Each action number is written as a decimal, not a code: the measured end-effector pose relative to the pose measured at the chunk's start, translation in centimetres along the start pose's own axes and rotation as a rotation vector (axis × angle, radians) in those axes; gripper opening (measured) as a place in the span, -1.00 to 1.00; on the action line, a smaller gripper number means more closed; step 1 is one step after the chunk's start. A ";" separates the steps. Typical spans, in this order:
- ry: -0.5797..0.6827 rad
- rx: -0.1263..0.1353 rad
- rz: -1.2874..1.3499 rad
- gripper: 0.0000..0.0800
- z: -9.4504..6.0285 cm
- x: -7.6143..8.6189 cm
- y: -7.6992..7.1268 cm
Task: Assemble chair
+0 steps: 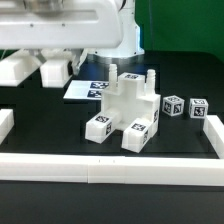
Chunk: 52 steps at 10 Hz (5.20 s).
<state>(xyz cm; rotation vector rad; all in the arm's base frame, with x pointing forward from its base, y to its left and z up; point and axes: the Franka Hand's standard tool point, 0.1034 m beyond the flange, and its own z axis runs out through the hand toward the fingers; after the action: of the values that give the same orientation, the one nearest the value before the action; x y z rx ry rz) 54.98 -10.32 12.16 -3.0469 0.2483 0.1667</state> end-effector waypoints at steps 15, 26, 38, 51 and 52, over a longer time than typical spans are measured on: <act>0.021 0.015 0.380 -0.29 -1.5 -1.6 -7.7; 0.098 -0.015 0.284 -0.29 0.5 -0.5 -11.5; 0.102 -0.016 0.264 -0.29 0.8 -0.6 -12.1; 0.121 -0.008 0.284 -0.29 1.0 -1.0 -12.5; 0.123 -0.010 0.276 -0.29 1.3 -1.0 -12.3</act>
Offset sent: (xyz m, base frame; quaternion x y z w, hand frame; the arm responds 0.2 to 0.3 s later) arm 0.0000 0.0000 0.0000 0.0000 0.0000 0.1938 0.9810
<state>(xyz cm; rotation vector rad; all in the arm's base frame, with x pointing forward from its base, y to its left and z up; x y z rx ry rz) 55.89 2.10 11.87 -3.0219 0.6786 -0.0040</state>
